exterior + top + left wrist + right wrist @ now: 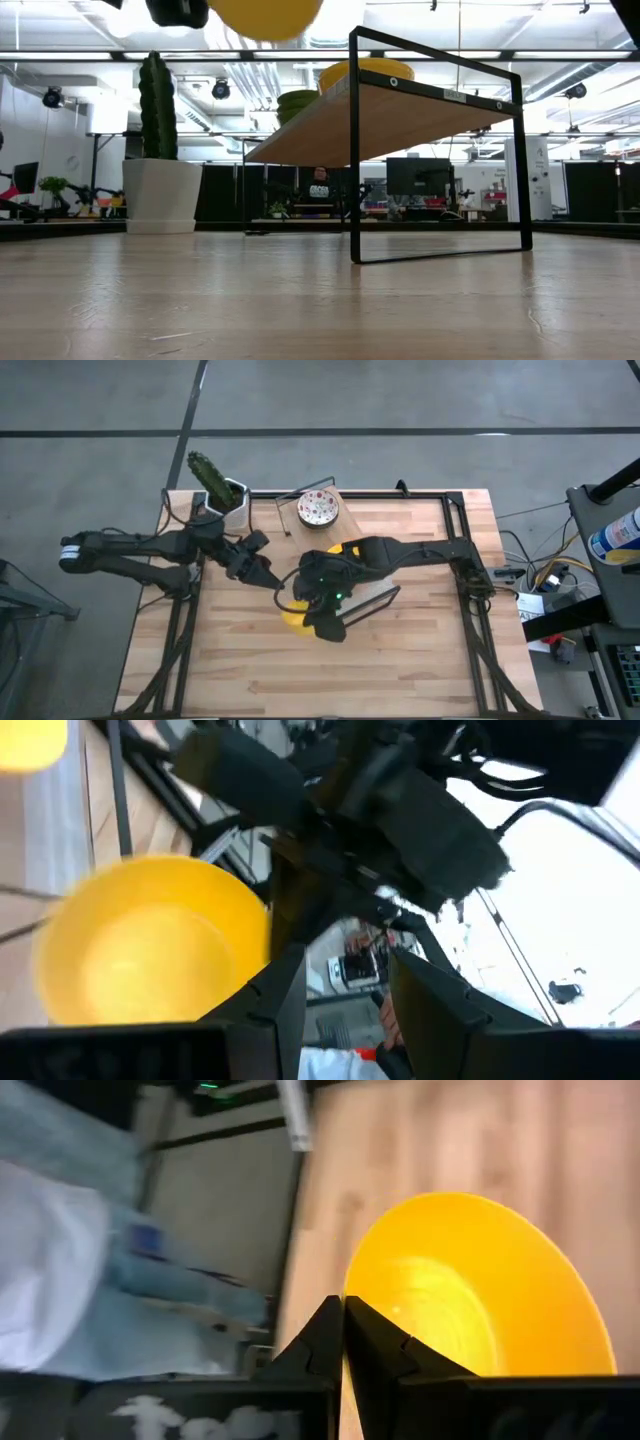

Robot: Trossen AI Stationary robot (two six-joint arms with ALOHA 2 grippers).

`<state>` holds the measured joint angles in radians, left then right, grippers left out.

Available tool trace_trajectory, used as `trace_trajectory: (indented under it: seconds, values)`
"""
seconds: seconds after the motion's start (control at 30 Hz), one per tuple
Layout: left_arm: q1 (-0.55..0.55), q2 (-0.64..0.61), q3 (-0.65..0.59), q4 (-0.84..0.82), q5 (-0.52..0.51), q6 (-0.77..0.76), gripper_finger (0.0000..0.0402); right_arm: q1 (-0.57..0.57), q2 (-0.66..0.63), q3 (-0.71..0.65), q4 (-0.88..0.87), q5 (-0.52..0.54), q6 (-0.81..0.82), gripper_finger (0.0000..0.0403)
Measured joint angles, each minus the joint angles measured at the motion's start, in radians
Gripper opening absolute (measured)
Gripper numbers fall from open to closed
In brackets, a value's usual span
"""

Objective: Pick & Place Mini bowls
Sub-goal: Stack the yellow bowl on the stacked yellow bowls on the shelf

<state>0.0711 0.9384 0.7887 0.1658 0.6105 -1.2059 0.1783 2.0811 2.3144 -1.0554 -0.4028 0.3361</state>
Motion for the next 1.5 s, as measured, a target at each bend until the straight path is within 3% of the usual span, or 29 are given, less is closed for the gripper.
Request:
trace_trajectory:
  seconds: [0.37, 0.67, 0.97, 1.5]
  values:
    - [0.0, -0.083, 0.0, 0.0, -0.091, 0.034, 0.0135, -0.004, -0.06, 0.038, -0.144, 0.36, -0.016, 0.0008]
    - [0.0, -0.088, -0.001, -0.001, -0.115, 0.039, 0.0135, -0.007, -0.098, 0.039, -0.347, 0.661, 0.084, 0.0008]
    - [0.0, -0.086, -0.002, -0.002, -0.115, 0.047, 0.0135, -0.009, -0.092, 0.032, -0.391, 0.723, 0.146, 0.0008]
    - [0.0, -0.087, -0.002, -0.002, -0.115, 0.033, 0.0135, -0.025, -0.09, -0.149, -0.293, 0.721, 0.202, 0.0008]
